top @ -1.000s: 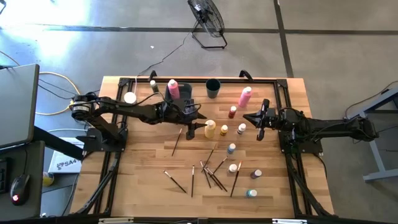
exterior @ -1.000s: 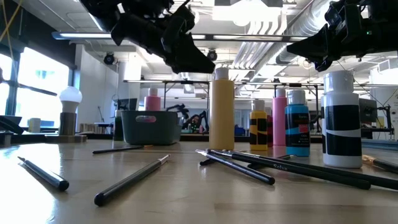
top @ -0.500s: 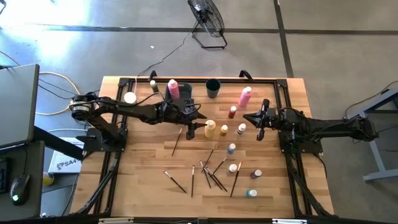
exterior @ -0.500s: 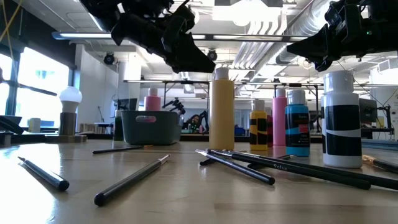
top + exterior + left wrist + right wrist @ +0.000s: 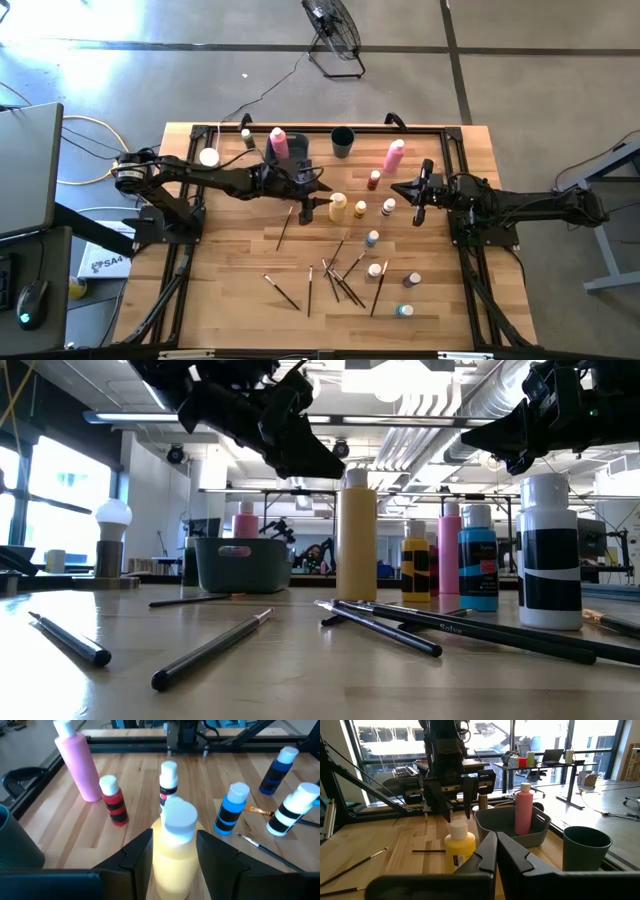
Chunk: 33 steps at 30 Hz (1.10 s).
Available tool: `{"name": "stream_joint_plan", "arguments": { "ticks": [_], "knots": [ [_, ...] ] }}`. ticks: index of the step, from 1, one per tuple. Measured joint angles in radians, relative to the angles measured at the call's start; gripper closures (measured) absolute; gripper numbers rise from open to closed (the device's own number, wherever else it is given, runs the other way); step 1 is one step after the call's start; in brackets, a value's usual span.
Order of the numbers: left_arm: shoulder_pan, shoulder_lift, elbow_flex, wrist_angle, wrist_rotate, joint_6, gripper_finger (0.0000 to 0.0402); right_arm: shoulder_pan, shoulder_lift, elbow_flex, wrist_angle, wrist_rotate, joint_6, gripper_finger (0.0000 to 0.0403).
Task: Pick & Place Paint Supplies
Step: Put the large yellow paint bottle into the green bin
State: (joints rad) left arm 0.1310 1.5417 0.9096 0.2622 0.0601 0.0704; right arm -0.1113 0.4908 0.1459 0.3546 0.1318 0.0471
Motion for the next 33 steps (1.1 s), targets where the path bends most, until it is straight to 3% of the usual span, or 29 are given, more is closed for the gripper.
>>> {"name": "stream_joint_plan", "arguments": {
  "ticks": [8, 13, 18, 24, 33],
  "knots": [
    [0.000, 0.000, 0.000, 0.002, -0.003, -0.007, 0.0174, 0.000, 0.000, 0.000, 0.000, 0.000, 0.000, 0.0400],
    [0.000, 0.000, 0.000, 0.066, 0.051, 0.004, 0.0134, 0.000, 0.000, 0.000, 0.000, 0.000, 0.000, 0.0400],
    [0.000, 0.045, 0.000, 0.083, 0.063, -0.009, 0.0128, 0.000, 0.000, 0.000, 0.000, 0.000, -0.009, 0.0400],
    [0.000, 0.122, 0.000, 0.222, 0.094, -0.066, 0.0128, 0.000, 0.000, 0.000, -0.003, 0.000, -0.019, 0.0400],
    [0.000, 0.125, 0.001, 0.244, 0.061, -0.048, 0.0128, 0.000, 0.000, 0.000, -0.003, 0.006, -0.018, 0.0400]
  ]
}}
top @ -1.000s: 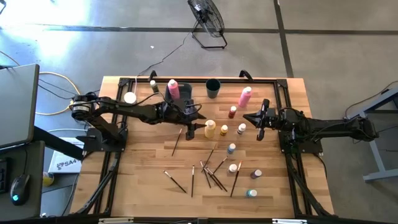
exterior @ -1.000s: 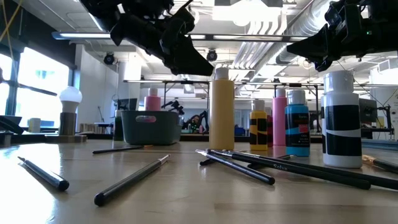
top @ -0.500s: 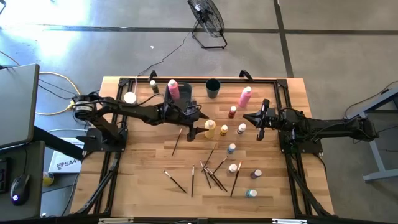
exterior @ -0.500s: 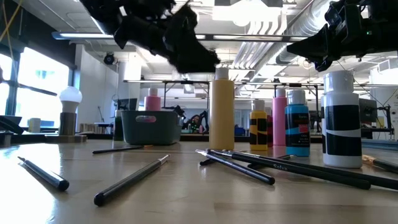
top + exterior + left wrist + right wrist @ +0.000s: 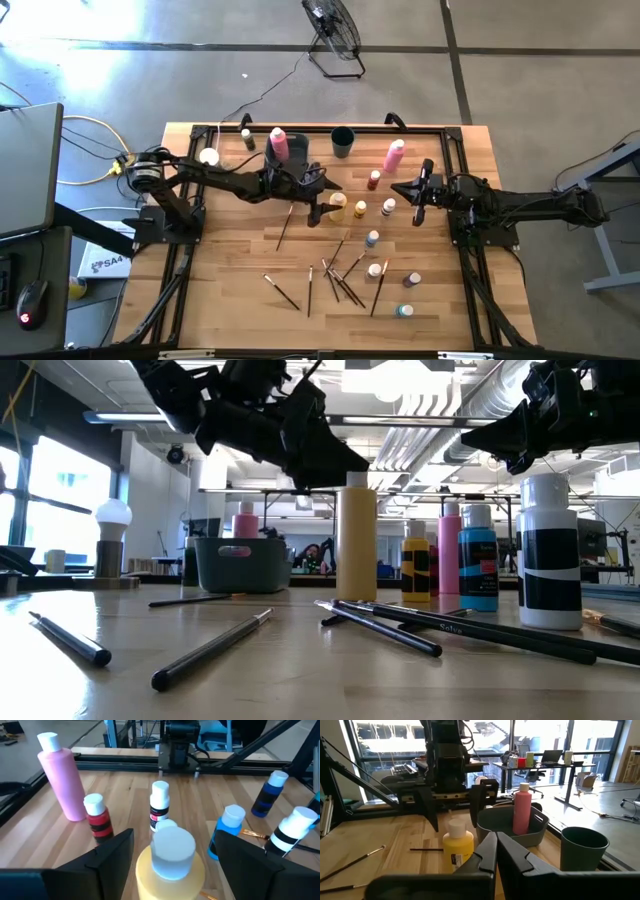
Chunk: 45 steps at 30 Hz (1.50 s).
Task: Pick & Place Paint Supplies
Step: Put the large yellow paint bottle into the green bin
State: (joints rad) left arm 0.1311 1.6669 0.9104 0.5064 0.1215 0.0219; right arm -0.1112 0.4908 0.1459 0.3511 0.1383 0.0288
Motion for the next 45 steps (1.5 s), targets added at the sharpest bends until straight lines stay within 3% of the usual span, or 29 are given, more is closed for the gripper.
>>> {"name": "stream_joint_plan", "arguments": {
  "ticks": [8, 31, 45],
  "knots": [
    [0.000, 0.055, 0.001, 0.078, -0.001, 0.000, 0.0128, 0.000, 0.000, 0.000, 0.002, 0.002, 0.000, 0.0400],
    [0.000, 0.056, 0.000, 0.068, -0.025, 0.000, 0.0131, 0.000, 0.000, 0.000, 0.003, 0.002, 0.000, 0.0400],
    [0.000, 0.056, 0.000, 0.068, -0.024, -0.001, 0.0250, 0.000, 0.000, 0.000, 0.003, 0.002, 0.000, 0.0400]
  ]
}}
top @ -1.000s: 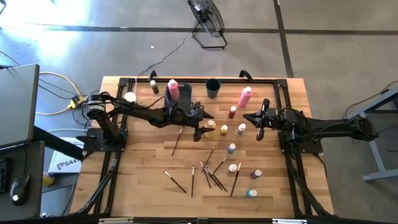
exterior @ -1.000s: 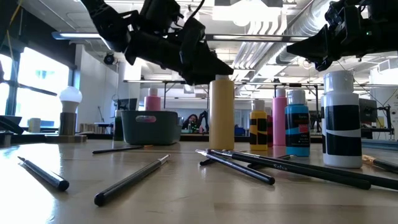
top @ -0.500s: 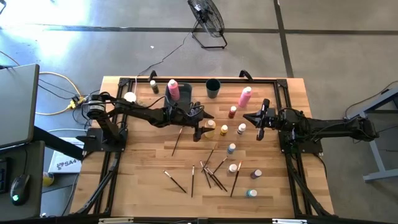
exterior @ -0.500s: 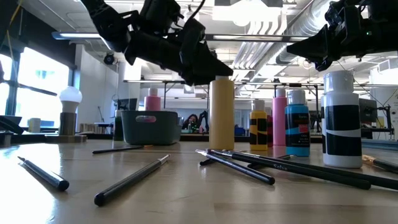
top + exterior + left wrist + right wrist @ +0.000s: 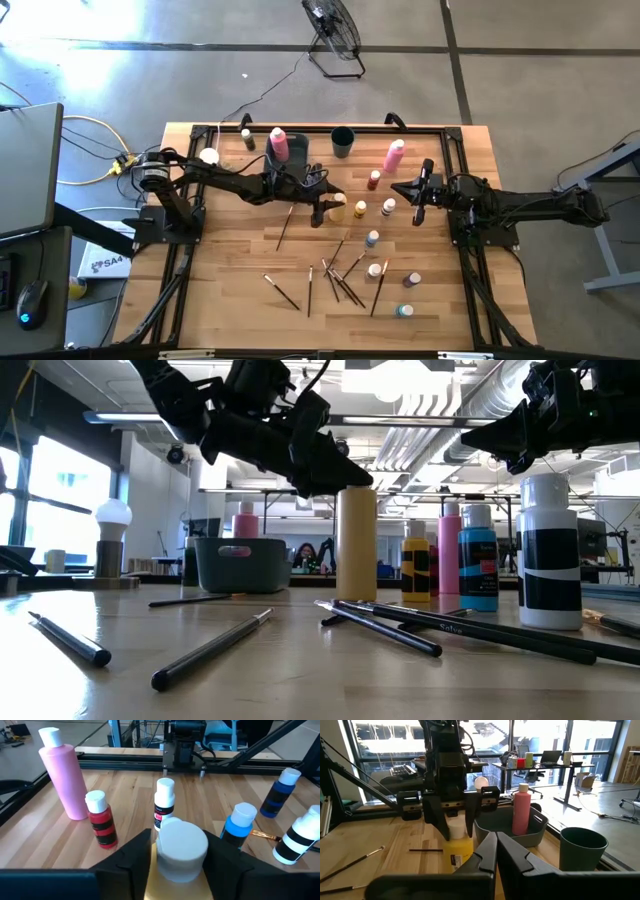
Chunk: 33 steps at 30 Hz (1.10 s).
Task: Pick & Place Paint Supplies
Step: Put the large yellow paint bottle into the green bin
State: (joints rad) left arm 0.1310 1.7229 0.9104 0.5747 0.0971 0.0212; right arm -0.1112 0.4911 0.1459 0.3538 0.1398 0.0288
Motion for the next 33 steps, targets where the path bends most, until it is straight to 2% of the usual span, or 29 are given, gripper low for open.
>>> {"name": "stream_joint_plan", "arguments": {
  "ticks": [7, 33],
  "knots": [
    [0.000, 0.000, 0.000, 0.000, 0.001, -0.001, 0.0283, 0.000, 0.000, 0.000, 0.000, 0.000, 0.000, 0.0400],
    [0.000, -0.002, 0.000, -0.003, 0.005, -0.008, 0.0278, 0.000, 0.000, 0.000, 0.000, 0.000, 0.000, 0.0400]
  ]
}}
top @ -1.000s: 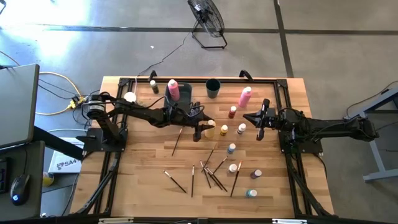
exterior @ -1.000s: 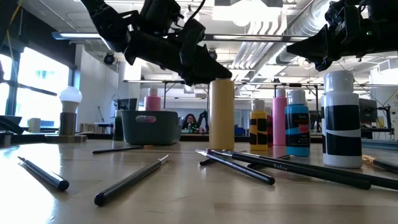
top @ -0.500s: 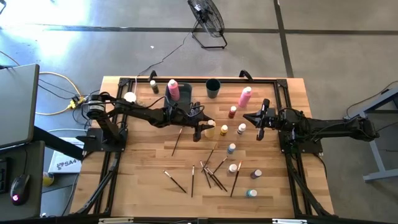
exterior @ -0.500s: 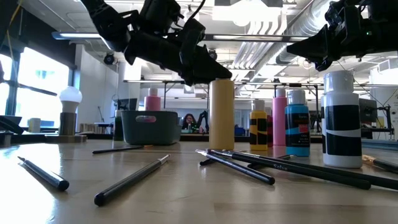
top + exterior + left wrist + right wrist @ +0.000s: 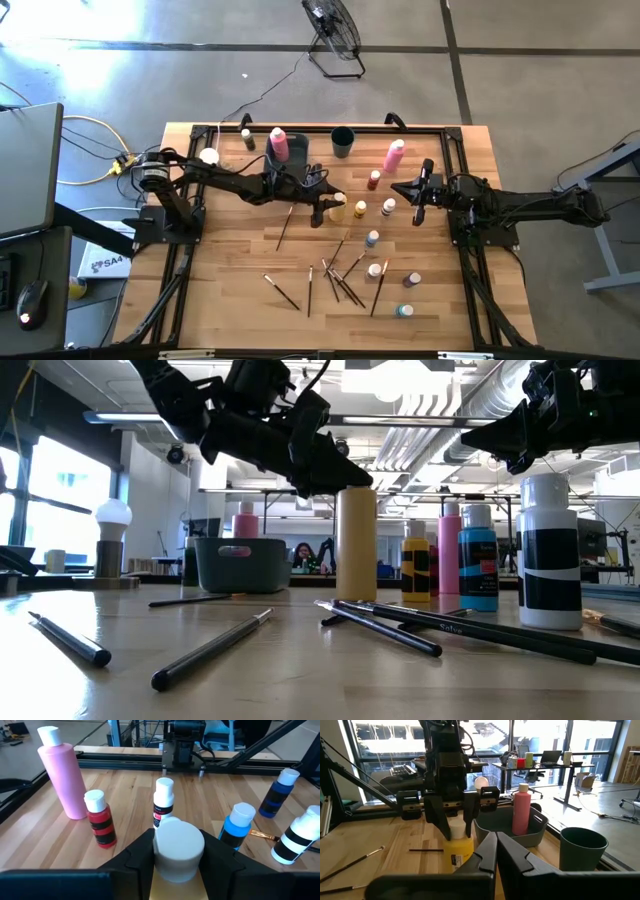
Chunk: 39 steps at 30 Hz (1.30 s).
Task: Pick & Place Paint Supplies
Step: Put the large yellow paint bottle into the green bin
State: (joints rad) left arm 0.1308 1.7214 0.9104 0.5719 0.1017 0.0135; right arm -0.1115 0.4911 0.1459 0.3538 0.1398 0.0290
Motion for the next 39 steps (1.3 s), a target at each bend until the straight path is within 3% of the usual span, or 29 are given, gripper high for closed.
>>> {"name": "stream_joint_plan", "arguments": {
  "ticks": [19, 39],
  "knots": [
    [0.000, -0.110, -0.002, -0.048, 0.010, 0.035, 0.0277, 0.000, 0.000, 0.000, 0.000, 0.000, 0.000, 0.0400],
    [0.001, -0.459, 0.000, -0.305, -0.468, 0.227, 0.0277, 0.000, 0.000, 0.000, 0.000, -0.001, 0.000, 0.0400]
  ]
}}
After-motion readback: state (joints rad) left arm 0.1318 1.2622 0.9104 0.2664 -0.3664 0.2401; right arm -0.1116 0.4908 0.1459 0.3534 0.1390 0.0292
